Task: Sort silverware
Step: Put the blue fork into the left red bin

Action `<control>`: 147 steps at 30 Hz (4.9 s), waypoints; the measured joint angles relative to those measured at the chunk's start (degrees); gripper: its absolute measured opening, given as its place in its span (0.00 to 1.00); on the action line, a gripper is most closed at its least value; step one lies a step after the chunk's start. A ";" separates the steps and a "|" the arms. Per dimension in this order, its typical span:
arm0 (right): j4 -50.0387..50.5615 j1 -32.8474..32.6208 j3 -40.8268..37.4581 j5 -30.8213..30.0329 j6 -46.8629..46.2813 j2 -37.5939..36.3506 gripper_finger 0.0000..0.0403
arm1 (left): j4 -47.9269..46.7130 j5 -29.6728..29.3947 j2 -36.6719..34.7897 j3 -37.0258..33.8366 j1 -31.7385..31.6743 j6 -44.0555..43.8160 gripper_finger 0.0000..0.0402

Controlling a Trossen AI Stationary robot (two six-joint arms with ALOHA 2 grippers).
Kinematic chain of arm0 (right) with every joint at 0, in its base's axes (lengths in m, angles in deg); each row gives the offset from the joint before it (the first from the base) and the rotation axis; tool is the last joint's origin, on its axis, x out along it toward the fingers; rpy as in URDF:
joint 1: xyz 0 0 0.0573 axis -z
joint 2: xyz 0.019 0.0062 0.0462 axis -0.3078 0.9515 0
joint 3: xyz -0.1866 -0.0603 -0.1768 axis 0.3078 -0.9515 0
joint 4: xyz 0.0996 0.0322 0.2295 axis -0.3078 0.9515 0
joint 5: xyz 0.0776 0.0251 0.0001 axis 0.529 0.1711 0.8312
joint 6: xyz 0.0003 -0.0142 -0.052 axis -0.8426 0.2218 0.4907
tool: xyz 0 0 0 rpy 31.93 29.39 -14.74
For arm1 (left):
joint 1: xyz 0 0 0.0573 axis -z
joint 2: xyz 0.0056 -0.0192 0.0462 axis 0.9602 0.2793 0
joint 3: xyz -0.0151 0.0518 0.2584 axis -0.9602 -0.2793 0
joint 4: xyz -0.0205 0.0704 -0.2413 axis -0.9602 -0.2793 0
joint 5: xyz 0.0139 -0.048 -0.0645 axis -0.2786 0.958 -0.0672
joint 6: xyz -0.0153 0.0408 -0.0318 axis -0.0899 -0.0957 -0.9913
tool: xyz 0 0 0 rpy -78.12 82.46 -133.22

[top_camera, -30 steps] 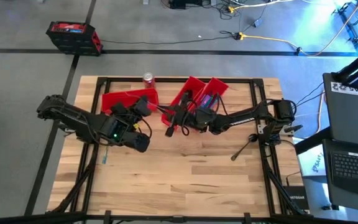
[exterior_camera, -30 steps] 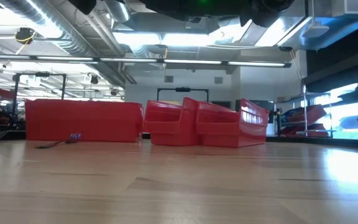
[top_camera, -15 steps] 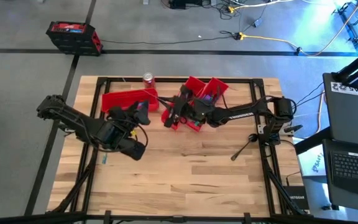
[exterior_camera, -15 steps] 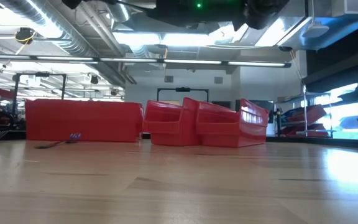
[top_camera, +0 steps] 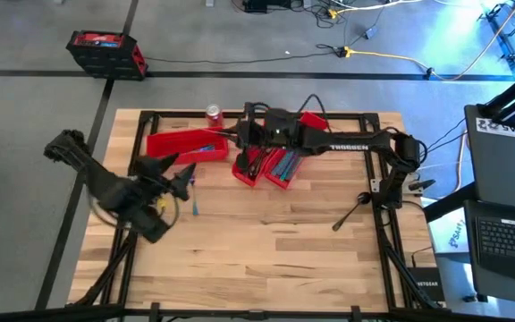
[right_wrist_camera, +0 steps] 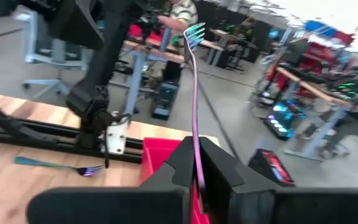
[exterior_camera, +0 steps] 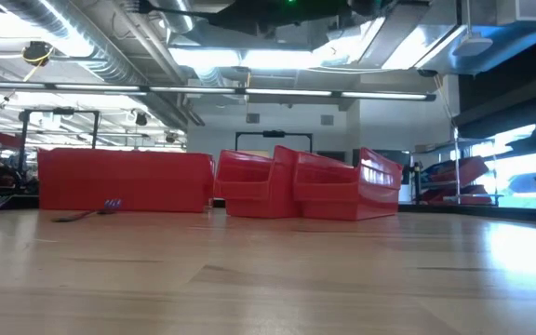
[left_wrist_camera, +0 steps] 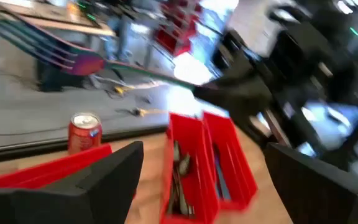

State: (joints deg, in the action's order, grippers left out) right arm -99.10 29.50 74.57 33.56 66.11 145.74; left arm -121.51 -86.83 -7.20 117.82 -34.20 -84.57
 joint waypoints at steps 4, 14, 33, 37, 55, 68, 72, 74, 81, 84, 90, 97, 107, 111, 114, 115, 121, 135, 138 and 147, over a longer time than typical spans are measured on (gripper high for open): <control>2.12 1.36 2.56 3.98 -0.84 1.39 0.00 | 1.07 3.48 -4.86 0.00 4.74 10.05 0.80; 10.80 1.67 17.87 8.48 0.00 11.75 0.00 | 22.38 21.78 -17.46 0.00 8.06 52.32 0.80; 19.89 6.91 26.92 16.88 10.74 16.39 0.00 | 69.37 54.82 -46.46 -32.60 -0.03 90.59 0.80; 20.08 8.40 26.92 20.08 17.16 18.36 0.00 | 76.23 58.56 -50.66 -40.14 -3.46 91.64 0.80; 15.49 11.20 31.77 19.75 38.56 28.75 0.00 | 114.64 73.54 -54.26 -68.80 -19.35 79.21 0.79; 12.69 10.19 31.60 9.45 53.68 32.73 0.00 | 117.83 81.31 -56.05 -74.86 -24.29 73.35 0.61; 12.63 9.05 31.71 5.97 60.99 34.20 0.00 | 116.81 81.38 -56.02 -74.85 -25.40 73.48 0.59; 13.65 8.68 31.69 4.45 63.04 34.59 0.00 | 115.54 81.37 -56.03 -74.86 -25.65 73.49 0.59; 13.40 8.26 31.69 2.28 70.06 35.64 0.00 | 110.07 80.16 -55.99 -74.86 -26.89 73.87 0.59; 13.90 8.26 31.62 1.67 72.33 36.58 0.00 | 109.56 79.59 -55.91 -74.86 -27.44 73.90 0.59; 14.76 7.77 31.55 1.55 73.08 37.55 0.00 | 108.84 78.89 -55.93 -74.86 -28.82 73.91 0.59; 14.75 7.01 31.55 1.56 73.87 38.47 0.01 | 107.01 78.41 -55.93 -74.86 -30.42 73.94 0.59; 15.13 7.19 31.55 0.89 74.02 38.64 0.02 | 106.93 78.36 -55.93 -74.86 -31.53 74.57 0.59; 15.01 7.19 31.55 0.87 73.67 38.64 0.02 | 106.94 78.67 -55.93 -74.86 -31.53 73.79 0.59; 14.67 7.19 31.55 0.87 72.96 38.64 0.02 | 106.87 79.97 -55.93 -74.86 -31.51 72.41 0.59; 14.49 7.19 31.55 0.89 72.86 38.64 0.02 | 106.87 80.08 -55.93 -74.86 -31.51 72.13 0.59; 13.76 7.19 31.55 1.18 71.75 38.64 0.09 | 106.83 80.12 -55.93 -74.86 -31.48 71.75 0.59; 14.95 7.19 31.55 1.36 67.28 38.64 0.35 | 106.79 80.15 -55.93 -74.88 -31.48 70.88 0.59; 18.48 7.19 32.05 0.84 66.99 38.64 0.35 | 106.79 80.13 -55.93 -74.88 -31.48 70.71 0.59; 28.84 7.49 38.61 1.64 64.43 38.64 0.35 | 106.79 80.15 -55.93 -74.88 -31.48 70.77 0.59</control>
State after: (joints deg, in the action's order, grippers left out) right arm -70.26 37.00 113.17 35.19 130.54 184.38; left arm -14.72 -6.68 -63.13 42.94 -65.69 -13.80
